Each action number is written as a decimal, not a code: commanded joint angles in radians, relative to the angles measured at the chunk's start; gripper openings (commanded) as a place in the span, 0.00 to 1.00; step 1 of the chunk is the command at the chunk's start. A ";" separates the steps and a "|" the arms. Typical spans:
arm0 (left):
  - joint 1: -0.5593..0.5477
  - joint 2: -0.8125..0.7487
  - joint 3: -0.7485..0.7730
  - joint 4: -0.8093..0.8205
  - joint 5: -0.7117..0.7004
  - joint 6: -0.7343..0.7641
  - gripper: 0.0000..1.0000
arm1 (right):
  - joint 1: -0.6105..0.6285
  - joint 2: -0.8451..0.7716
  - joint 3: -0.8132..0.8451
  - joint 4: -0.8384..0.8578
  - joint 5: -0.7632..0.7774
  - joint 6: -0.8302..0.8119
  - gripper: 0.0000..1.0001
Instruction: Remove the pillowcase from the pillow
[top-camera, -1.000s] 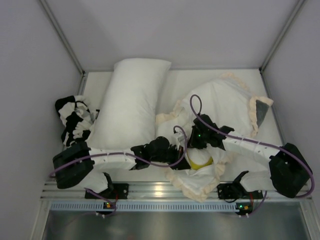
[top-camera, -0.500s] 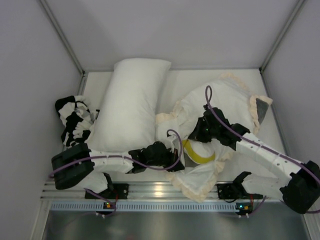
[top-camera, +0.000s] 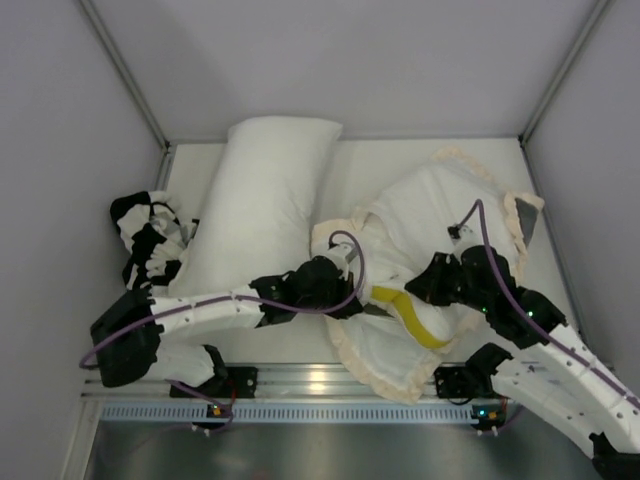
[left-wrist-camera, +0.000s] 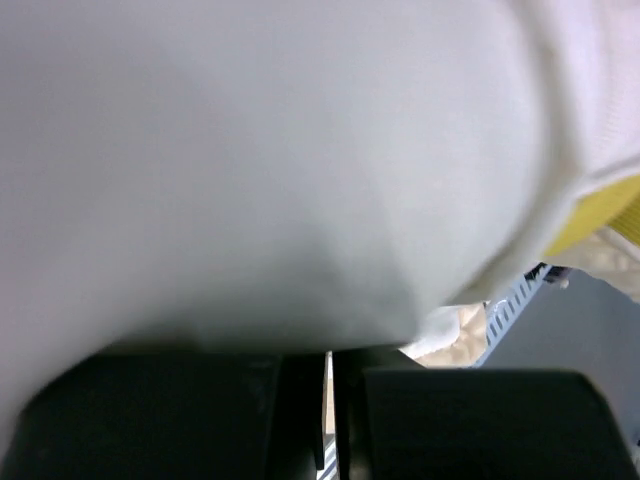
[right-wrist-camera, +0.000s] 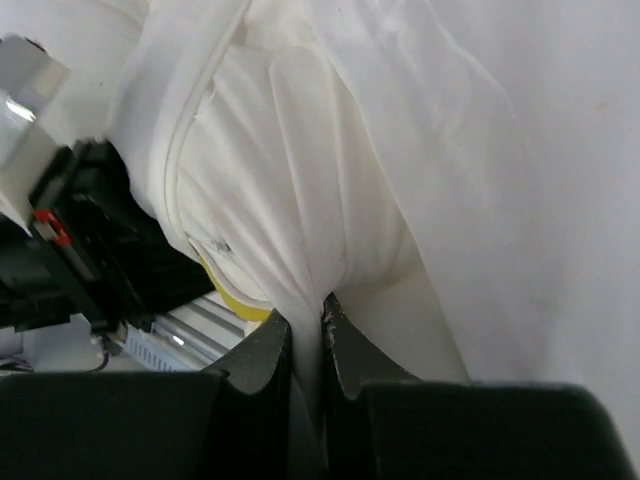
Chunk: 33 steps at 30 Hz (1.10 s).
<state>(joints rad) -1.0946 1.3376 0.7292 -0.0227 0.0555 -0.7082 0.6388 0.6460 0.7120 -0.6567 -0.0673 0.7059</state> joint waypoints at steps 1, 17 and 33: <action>0.112 -0.103 0.026 -0.212 -0.085 0.052 0.00 | -0.019 -0.121 0.024 -0.134 0.086 -0.040 0.00; 0.346 -0.340 0.171 -0.293 0.030 0.135 0.00 | -0.018 -0.345 0.001 -0.434 0.143 -0.069 0.00; 0.395 -0.126 0.740 -0.418 -0.377 0.240 0.00 | -0.019 -0.342 0.076 -0.488 0.149 -0.086 0.00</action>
<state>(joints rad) -0.7589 1.1866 1.3460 -0.5480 -0.0746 -0.5411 0.6380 0.2958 0.7872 -0.9066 0.0570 0.6743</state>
